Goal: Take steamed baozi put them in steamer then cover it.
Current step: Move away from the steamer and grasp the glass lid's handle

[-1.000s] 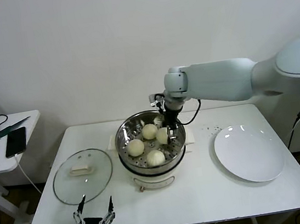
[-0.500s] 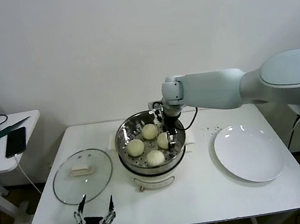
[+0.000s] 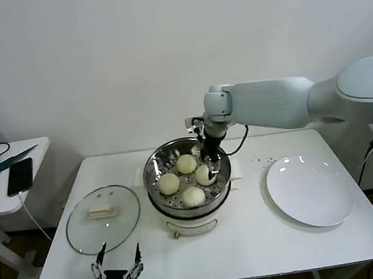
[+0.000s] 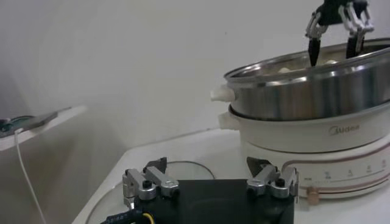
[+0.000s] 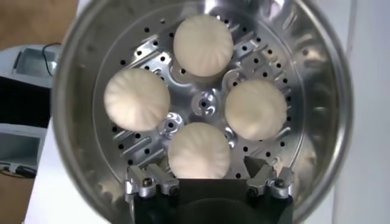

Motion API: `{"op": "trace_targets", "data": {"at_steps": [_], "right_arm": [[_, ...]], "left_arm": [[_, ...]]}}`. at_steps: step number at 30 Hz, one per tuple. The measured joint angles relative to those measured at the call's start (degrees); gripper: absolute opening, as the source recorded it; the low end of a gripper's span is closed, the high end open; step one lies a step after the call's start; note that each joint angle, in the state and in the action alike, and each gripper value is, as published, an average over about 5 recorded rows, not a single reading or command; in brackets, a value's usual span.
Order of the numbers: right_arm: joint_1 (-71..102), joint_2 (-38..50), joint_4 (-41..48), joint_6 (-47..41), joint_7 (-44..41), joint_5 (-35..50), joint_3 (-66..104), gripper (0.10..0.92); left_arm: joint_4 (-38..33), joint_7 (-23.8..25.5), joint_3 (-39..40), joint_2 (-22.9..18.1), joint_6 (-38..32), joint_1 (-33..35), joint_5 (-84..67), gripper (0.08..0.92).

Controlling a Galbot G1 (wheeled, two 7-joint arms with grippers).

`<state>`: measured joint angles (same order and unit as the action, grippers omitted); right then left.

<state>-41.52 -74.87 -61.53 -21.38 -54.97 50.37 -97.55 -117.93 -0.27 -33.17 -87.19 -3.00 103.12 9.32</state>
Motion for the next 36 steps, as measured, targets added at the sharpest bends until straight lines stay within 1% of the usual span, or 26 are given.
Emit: {"op": "trace_targets", "data": {"at_steps": [5,9,12,17,22,26,31,36], "right_arm": [[-1.55,3.15,-1.79,1.61,-0.16,0.34,1.41,0.823],[-1.98,7.06,-3.74,4.20,2.03,1.16,3.17,0.823],[-1.62,10.83,-5.69,7.11,5.65,2.08,5.15,0.823],[2.41,18.49,-10.19,12.21,14.30,3.13,11.26,0.823],[11.01,26.30,-14.84,16.87,23.28,3.39,21.19,0.823],[19.97,31.17,-17.85,19.92,28.89,3.09,31.04,0.823],[32.11,35.44,-21.46,22.74,33.83,2.30,44.12,0.823],[45.47,37.36,-24.55,24.19,36.65,0.97,58.88,0.823]], "left_arm": [[-0.36,-0.01,0.10,-0.12,0.27,-0.22,0.33,0.823],[-0.55,-0.08,-0.23,-0.16,0.43,-0.39,0.36,0.823],[-0.73,-0.23,-0.72,-0.17,0.47,-0.63,0.34,0.823],[-1.39,-0.35,-1.38,-0.59,0.64,-0.93,0.53,0.823],[-1.92,-0.56,-2.05,-1.05,0.78,-1.29,1.24,0.823],[-2.61,-0.67,-2.65,-1.49,0.95,-1.39,2.11,0.823],[-3.69,-0.67,-3.29,-1.71,1.19,-1.42,3.57,0.823],[-4.62,-0.45,-4.09,-1.81,1.30,-1.69,5.80,0.823]]}}
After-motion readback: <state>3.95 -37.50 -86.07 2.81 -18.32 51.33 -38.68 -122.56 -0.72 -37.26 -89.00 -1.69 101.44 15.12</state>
